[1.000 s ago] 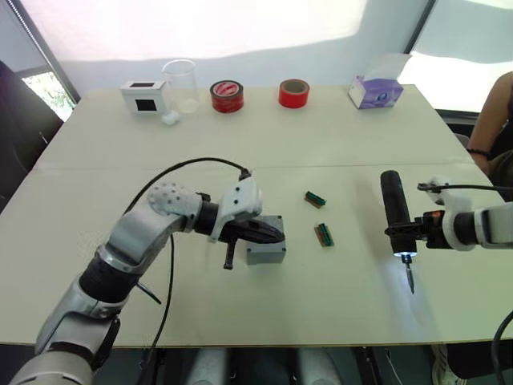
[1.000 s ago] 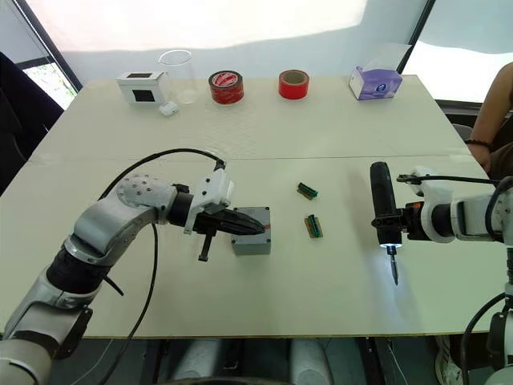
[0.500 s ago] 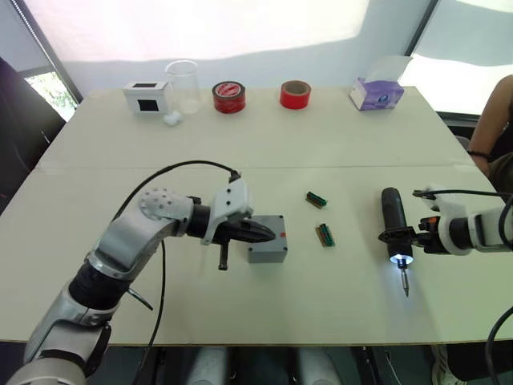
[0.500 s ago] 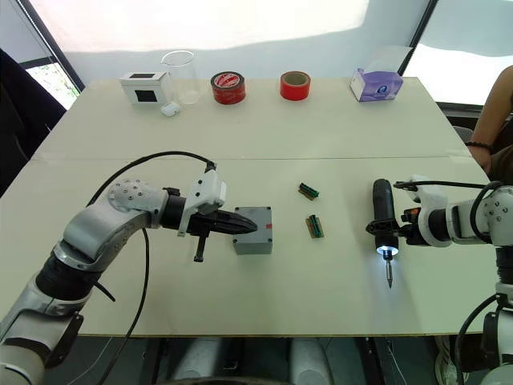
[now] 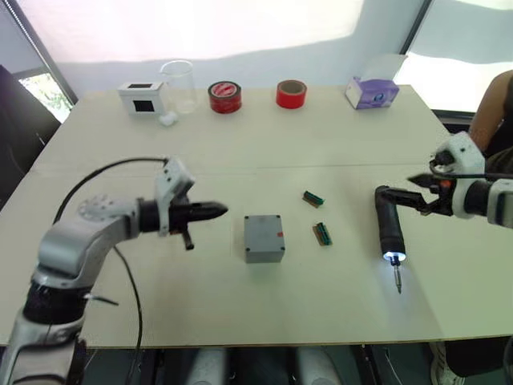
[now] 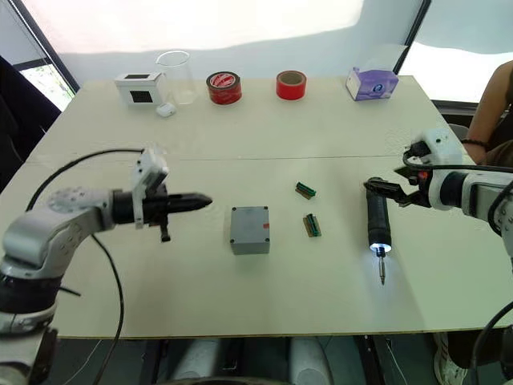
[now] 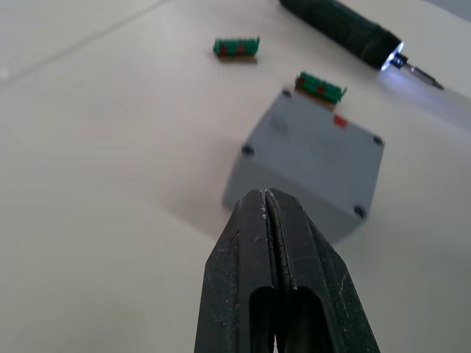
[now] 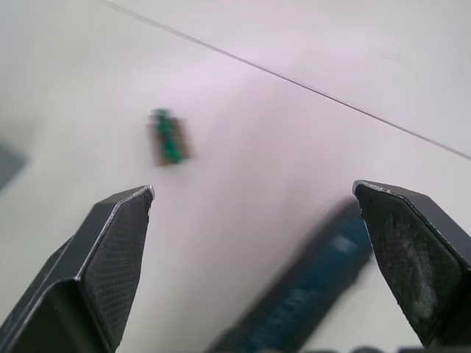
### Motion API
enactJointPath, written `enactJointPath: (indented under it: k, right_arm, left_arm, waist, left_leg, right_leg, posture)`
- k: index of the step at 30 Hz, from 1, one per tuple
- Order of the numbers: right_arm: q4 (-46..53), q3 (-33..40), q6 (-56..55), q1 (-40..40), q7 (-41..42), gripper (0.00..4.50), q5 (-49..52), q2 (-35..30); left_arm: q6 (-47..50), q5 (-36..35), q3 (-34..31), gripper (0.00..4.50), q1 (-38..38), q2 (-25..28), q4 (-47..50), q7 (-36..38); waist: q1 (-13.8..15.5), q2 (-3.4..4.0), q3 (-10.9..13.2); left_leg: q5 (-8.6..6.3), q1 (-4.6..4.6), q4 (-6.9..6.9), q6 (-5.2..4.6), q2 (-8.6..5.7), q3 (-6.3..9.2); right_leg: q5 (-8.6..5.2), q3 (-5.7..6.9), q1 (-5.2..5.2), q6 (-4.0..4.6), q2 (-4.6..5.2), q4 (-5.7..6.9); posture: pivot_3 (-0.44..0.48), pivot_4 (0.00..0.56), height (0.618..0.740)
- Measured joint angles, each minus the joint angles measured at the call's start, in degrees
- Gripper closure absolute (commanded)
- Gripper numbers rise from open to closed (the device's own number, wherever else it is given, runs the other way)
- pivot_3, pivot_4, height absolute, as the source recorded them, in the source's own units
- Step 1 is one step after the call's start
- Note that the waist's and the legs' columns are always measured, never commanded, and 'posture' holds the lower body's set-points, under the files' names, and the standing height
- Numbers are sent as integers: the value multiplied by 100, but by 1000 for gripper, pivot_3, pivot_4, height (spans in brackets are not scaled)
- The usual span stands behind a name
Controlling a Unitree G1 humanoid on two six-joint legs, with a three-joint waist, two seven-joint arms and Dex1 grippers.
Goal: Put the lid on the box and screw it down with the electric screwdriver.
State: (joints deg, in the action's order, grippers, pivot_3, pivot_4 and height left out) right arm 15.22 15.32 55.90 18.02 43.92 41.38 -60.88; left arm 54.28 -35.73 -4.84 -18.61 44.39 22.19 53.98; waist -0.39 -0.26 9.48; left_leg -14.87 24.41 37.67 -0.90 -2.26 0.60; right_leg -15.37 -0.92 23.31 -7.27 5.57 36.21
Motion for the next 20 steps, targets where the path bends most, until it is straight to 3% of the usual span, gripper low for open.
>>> enactJointPath:
  k: [4,8,14,20]
  right_arm:
    - [1236,195,231,-1066,267,40,683,357]
    - [1872,221,335,-1973,201,40,1068,836]
    - [2191,338,397,-2537,13,40,1247,866]
    - [2339,307,371,-2711,-85,40,1287,865]
  left_arm:
    - [270,-256,-223,4500,527,323,590,-60]
    - [646,-664,-344,4500,1092,265,1021,-255]
    - [1025,-1321,-548,4500,1596,275,1352,-417]
    - [1036,-1479,-549,4500,1625,297,1338,-512]
  waist:
    - [104,-4,-2]
    - [125,-5,-3]
    - [113,-4,-3]
    - [121,-4,-4]
  left_leg:
    - [-5,-3,17,-3,-3,4]
    - [-7,-2,20,-4,-5,10]
    - [-7,-5,20,-3,-3,10]
    - [-7,-4,20,-2,-4,9]
  right_leg:
    - [2,-4,-16,3,14,-4]
    - [1,-1,-19,13,33,-6]
    - [-6,-1,-17,34,33,-6]
    - [-6,-1,-19,36,34,-9]
  posture:
    - [0,150,740]
    - [0,150,740]
    - [0,150,740]
    - [0,150,740]
